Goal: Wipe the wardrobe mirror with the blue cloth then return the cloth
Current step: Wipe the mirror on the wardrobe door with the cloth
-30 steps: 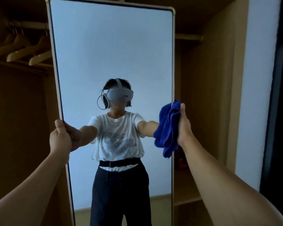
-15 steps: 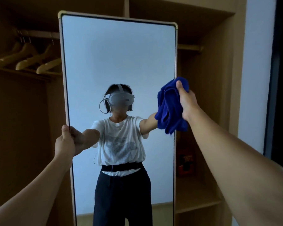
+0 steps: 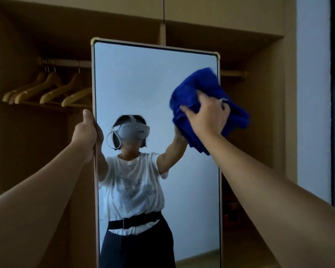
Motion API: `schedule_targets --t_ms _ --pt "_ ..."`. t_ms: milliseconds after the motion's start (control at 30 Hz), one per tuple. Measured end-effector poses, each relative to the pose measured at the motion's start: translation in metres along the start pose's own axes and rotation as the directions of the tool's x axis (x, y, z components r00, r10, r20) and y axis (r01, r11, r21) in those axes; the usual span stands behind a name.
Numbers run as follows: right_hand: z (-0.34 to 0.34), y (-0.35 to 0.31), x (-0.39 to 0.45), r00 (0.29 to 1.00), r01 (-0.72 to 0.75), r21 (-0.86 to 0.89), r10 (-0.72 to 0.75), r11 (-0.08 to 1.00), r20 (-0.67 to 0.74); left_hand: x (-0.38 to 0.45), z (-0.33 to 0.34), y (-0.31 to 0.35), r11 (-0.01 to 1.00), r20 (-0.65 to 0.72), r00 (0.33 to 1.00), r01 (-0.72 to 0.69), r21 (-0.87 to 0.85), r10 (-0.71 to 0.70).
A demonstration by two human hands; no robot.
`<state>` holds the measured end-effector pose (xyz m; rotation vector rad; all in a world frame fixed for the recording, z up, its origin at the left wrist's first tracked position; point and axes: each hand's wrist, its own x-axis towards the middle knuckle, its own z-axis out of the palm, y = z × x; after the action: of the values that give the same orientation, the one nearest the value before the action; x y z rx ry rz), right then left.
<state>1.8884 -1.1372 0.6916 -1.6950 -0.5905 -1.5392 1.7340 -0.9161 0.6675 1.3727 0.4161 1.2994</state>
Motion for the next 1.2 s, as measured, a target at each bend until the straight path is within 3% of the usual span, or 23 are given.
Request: schedule_targets --t_ms 100,200,233,300,400,467,567,700,900,1200 --pt "0.009 -0.021 -0.007 0.903 0.401 -0.018 -0.392 0.916 0.178 0.001 0.005 -0.007 0.998 -0.020 0.998 -0.052 -0.021 0.052" --pt "0.021 -0.039 -0.017 0.759 0.620 -0.053 -0.582 0.783 0.293 0.003 0.010 -0.014 0.994 -0.058 0.993 -0.106 0.003 0.106" --pt "0.025 -0.040 -0.018 0.756 0.620 -0.065 -0.572 0.782 0.319 0.003 0.011 -0.014 0.993 -0.075 0.990 -0.122 0.008 0.122" --pt "0.030 -0.036 -0.015 0.818 0.520 -0.082 -0.468 0.850 0.336 0.008 0.012 -0.019 0.990 -0.092 0.987 -0.138 -0.027 0.135" --pt "0.033 -0.023 -0.004 0.947 0.208 -0.094 -0.176 0.974 0.269 0.011 0.012 -0.022 0.987 -0.096 0.983 -0.158 -0.018 0.155" --pt "0.034 -0.017 0.008 0.972 0.005 -0.062 0.010 0.998 0.234 0.011 0.012 -0.022 0.988 -0.078 0.986 -0.152 -0.020 0.150" --pt "0.036 -0.020 0.030 0.972 -0.110 -0.036 0.115 0.993 0.206 0.010 0.011 -0.020 0.987 -0.056 0.986 -0.158 -0.015 0.157" --pt "0.044 -0.050 0.053 0.979 -0.052 0.007 0.050 0.999 0.196 0.011 0.012 -0.021 0.991 -0.036 0.991 -0.132 -0.015 0.132" --pt "0.055 -0.120 0.067 0.960 0.171 0.038 -0.175 0.985 0.217 0.010 0.010 -0.022 0.992 -0.024 0.992 -0.126 -0.019 0.126" --pt "0.062 -0.169 0.058 0.855 0.455 0.049 -0.452 0.889 0.255 0.010 0.015 -0.021 0.988 -0.076 0.986 -0.151 -0.039 0.148"
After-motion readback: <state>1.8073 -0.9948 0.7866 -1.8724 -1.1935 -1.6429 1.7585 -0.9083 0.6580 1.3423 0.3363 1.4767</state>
